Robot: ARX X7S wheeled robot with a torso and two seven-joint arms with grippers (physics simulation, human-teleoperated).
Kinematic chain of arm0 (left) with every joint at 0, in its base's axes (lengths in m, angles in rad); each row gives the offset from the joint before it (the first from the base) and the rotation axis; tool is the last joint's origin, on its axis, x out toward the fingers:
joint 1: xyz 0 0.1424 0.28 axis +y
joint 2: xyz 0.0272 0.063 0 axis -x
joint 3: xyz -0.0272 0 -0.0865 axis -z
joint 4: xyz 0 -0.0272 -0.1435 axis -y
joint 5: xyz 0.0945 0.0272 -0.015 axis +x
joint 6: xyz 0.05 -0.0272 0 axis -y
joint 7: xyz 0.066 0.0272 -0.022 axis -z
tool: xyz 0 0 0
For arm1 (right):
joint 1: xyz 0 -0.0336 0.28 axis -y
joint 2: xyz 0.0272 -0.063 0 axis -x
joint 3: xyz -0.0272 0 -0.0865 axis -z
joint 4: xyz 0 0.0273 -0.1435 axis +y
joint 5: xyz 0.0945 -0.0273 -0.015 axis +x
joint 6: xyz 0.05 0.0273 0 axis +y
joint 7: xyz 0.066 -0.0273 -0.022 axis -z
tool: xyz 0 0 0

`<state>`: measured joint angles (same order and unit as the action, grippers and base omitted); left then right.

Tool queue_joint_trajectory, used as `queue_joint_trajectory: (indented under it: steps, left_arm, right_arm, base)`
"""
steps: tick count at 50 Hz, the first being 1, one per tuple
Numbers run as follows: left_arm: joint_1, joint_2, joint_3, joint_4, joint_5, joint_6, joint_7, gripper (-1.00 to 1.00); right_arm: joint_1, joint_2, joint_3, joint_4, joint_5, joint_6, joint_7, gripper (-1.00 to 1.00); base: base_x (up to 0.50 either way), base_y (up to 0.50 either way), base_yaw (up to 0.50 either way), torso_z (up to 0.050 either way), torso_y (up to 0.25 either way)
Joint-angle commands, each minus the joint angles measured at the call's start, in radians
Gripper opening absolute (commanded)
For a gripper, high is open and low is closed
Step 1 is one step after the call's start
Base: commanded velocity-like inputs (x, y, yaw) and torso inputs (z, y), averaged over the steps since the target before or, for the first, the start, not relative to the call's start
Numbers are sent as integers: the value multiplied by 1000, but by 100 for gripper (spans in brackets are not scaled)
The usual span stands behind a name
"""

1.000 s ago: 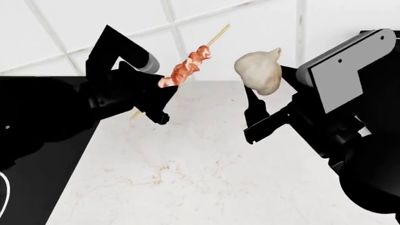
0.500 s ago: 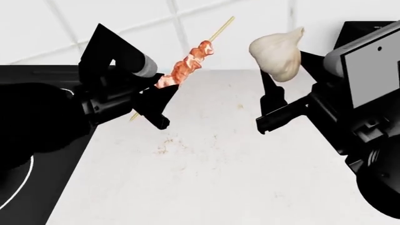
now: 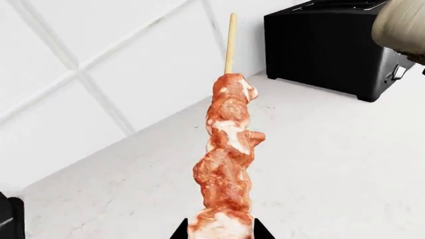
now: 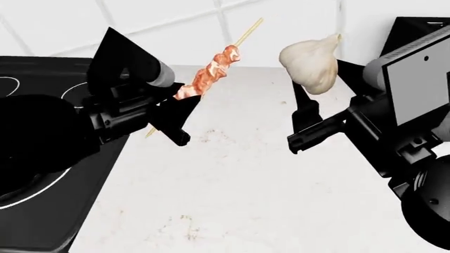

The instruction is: Place both pans onto different burners. Then place the garlic and the skewer on different pans.

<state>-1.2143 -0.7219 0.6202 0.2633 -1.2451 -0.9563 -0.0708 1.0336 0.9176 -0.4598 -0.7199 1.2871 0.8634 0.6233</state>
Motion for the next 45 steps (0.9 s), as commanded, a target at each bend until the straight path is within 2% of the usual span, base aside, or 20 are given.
queue_joint_trajectory:
  steps: [1,13,30,45]
  left_arm:
    - [2,-2,-4,-6,-1,7,-4,-100]
    - [-2,-3,0,3,-2,6,-7,-100]
    - [7,-6,8,0,12,20,11,-100]
    - [12,-5,17,-9,29,31,21,-100]
  right_arm:
    - [-2,3,-2,-4,-24,3,-7,-100]
    - [-23,18,18,-10,-26,-24,1,-100]
    - [-18,4,26,5,-15,-36,15,-100]
    - [-34,17,30,8,-28,-46,16,-100]
  base:
    - [0,0,500,0,0]
    - [0,0,495,0,0]
    - [0,0,0,0,0]
    - [-68,479,0,0,0]
